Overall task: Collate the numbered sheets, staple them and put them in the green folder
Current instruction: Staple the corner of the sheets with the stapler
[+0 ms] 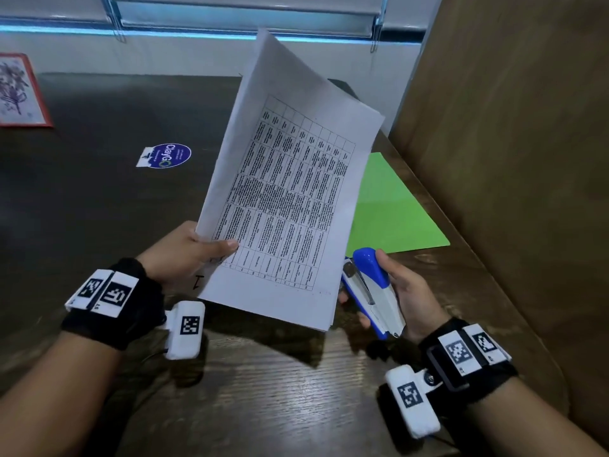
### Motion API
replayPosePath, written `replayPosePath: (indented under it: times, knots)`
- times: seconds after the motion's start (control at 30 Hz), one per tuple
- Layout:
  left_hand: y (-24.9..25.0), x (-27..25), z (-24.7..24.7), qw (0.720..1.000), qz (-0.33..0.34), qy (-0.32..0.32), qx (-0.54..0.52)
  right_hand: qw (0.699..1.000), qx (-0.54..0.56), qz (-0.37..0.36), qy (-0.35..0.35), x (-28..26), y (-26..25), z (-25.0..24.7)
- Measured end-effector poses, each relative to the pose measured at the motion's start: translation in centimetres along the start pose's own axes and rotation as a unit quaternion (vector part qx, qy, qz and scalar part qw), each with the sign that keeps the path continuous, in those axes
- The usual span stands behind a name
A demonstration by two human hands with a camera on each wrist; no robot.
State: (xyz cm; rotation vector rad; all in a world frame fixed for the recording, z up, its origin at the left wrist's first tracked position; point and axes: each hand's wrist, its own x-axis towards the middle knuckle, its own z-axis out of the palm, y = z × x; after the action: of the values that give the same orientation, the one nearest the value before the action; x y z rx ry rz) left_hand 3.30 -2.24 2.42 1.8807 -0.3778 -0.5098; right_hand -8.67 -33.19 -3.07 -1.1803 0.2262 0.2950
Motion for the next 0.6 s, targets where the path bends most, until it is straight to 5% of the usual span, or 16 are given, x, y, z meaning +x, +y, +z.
replayPosePath:
  times: [0.43, 0.6]
  knots:
    - [0.3, 0.2, 0.6, 0.992, 0.009, -0.037, 0.121, 0.984, -0.176, 0.024, 0.022, -0.5, -0.8, 0.5]
    - [0.4, 0.5, 1.2, 0.997, -0.001, 0.02, 0.08, 0.987, -0.154, 0.038, 0.011, -0.4, 0.2, 1.4]
